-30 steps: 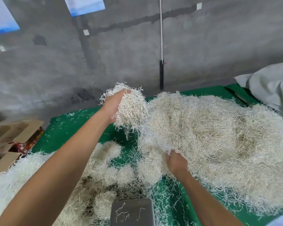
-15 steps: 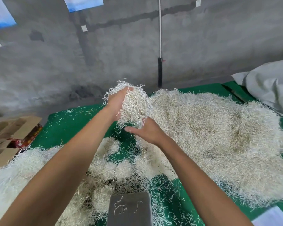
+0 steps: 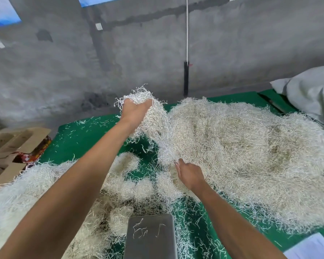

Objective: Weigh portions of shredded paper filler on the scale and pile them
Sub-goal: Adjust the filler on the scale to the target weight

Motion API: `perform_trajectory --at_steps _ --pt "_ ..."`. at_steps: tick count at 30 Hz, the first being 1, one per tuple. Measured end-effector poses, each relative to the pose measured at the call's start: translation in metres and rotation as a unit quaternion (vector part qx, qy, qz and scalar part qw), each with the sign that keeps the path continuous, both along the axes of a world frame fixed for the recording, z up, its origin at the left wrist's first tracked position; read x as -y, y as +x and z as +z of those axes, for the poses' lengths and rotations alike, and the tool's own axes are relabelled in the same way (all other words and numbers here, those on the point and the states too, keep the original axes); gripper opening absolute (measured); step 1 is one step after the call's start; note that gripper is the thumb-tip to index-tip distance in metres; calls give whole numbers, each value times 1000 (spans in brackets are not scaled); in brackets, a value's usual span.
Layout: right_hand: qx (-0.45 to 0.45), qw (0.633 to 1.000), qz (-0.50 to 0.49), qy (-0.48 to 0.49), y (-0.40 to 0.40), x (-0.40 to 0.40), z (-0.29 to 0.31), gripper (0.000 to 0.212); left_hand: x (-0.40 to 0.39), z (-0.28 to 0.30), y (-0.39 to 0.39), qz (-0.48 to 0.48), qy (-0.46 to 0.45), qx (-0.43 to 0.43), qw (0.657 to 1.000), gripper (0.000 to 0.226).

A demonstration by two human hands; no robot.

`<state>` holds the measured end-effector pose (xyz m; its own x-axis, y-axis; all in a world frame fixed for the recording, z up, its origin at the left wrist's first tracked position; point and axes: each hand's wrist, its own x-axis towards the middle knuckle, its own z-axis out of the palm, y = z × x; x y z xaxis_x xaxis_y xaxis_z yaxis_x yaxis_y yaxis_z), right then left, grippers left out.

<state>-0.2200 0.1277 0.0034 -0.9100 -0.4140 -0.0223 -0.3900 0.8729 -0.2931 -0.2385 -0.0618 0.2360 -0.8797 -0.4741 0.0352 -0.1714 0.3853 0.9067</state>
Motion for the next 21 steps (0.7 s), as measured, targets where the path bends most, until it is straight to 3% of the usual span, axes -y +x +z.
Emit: perform_trajectory --at_steps 5,10,14,18,20,21 --pt "117 986 -80 83 -2 -30 -26 30 4 -1 7 12 -33 -22 999 107" --pt "153 968 -110 166 9 -67 -55 30 18 18 9 32 -28 -41 998 109" --pt "166 970 -164 68 2 -54 -36 41 21 12 11 31 -63 -31 997 107" --pt "151 982 -111 10 -18 -20 25 67 11 -5 14 6 -76 8 997 103" --pt "108 990 -86 -25 -29 -3 63 59 4 -12 16 -9 -90 27 996 102" --pt "95 987 -87 -97 -32 4 78 50 1 -15 17 -23 -85 40 995 103"
